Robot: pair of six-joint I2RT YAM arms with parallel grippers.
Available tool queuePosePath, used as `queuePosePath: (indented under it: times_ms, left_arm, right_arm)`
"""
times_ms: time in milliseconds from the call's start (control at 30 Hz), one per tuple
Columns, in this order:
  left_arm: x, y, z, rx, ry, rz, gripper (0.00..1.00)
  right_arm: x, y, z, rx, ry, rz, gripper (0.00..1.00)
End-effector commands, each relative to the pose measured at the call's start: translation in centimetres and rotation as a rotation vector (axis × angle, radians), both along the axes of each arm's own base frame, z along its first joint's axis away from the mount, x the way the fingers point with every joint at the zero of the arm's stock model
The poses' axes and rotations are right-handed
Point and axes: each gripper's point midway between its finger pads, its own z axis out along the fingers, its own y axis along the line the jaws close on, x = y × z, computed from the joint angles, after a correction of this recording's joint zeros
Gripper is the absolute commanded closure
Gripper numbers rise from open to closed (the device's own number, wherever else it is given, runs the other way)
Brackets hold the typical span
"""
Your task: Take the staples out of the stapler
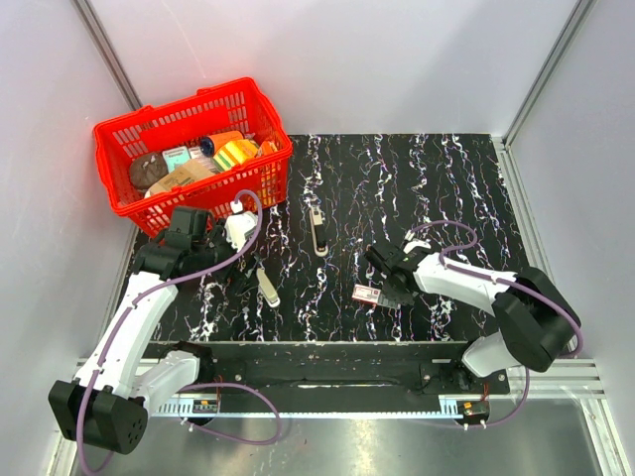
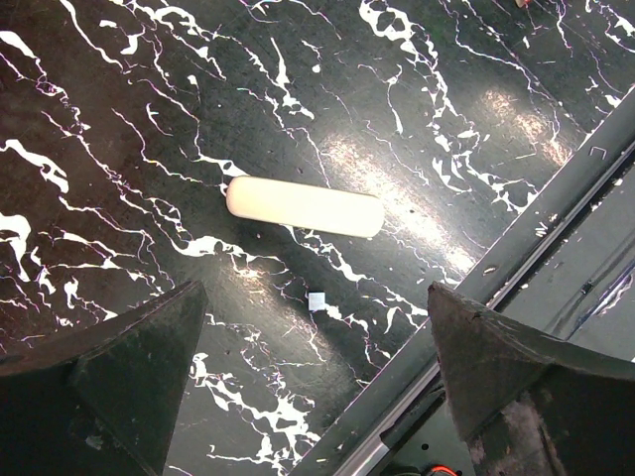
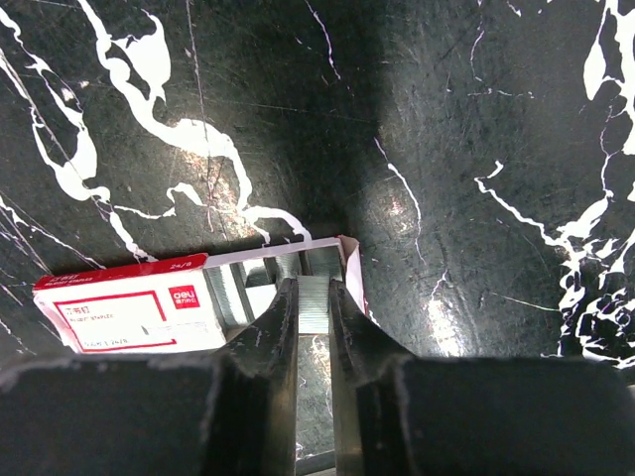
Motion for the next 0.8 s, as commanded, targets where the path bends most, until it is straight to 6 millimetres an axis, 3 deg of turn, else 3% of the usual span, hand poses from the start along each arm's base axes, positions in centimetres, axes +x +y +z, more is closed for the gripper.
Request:
queuePosePath:
  times_ms: [0, 400, 567, 767]
  left_arm:
    - [0.9, 0.1, 1.2, 0.007, -0.077, -0.001, 0.01]
    - [0.9, 0.0, 1.5, 0.0, -0.083, 0.002, 0.01]
    - [0.9, 0.0, 1.5, -0.003, -0.082, 0.001, 0.01]
    - [0.9, -0.3, 1.7, -0.018, -0.076, -0.001, 0.01]
  right_arm:
    - [0.6, 0.1, 0.1, 0.011, -0.021, -0.008, 0.87]
    - [0.7, 0.2, 1.1, 0.022, -0.033, 0.008, 0.64]
    - [0.8, 0.7, 2.3, 0.059, -0.054, 0.022, 0.63]
    - [1.7, 1.6, 5.3, 0.103, -0.106, 0.048, 0.71]
